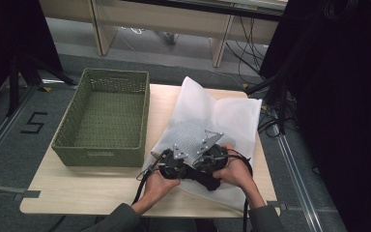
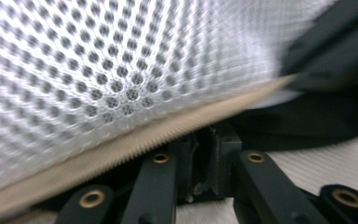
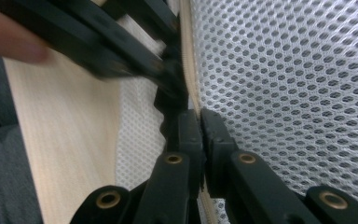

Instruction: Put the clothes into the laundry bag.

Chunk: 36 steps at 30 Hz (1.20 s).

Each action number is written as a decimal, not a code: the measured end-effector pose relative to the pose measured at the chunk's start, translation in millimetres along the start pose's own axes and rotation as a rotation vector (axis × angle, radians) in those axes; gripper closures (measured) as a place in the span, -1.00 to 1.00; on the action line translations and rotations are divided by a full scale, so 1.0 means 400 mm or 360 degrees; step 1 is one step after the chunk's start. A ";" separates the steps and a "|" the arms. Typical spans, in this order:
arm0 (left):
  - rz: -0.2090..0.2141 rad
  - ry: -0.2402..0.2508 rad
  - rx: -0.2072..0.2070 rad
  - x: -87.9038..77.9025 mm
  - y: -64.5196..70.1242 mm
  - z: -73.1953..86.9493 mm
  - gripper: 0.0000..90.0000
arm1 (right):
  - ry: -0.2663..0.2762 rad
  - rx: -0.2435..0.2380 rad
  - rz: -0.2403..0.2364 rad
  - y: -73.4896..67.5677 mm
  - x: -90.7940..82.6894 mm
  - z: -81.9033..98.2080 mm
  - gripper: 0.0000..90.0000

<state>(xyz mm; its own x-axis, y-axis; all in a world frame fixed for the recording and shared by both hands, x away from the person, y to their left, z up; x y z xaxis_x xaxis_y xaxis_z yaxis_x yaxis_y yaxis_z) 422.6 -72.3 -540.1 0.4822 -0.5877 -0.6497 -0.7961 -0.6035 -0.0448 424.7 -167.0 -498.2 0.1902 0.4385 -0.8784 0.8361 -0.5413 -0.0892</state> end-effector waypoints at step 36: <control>0.0179 -0.0206 0.0101 -0.076 0.076 0.142 0.98 | -0.0076 0.0040 0.0198 0.088 0.082 0.007 0.99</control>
<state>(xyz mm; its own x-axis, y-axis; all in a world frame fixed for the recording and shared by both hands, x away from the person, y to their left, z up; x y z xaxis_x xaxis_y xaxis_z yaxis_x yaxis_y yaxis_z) 363.0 -42.1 -564.8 0.3411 -0.5728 -0.7453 -0.8658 -0.5003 -0.0117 459.0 -173.9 -531.6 0.2661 0.3325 -0.9048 0.7945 -0.6072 0.0105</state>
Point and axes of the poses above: each handheld gripper's, and its own axes: x roughly forward along the jaws, z roughly out of its underside, y roughly to its right, the point moved 8 cm from there along x, roughly forward along the jaws, and after that the axes turned 12 degrees about x, right-handed, at the moved point
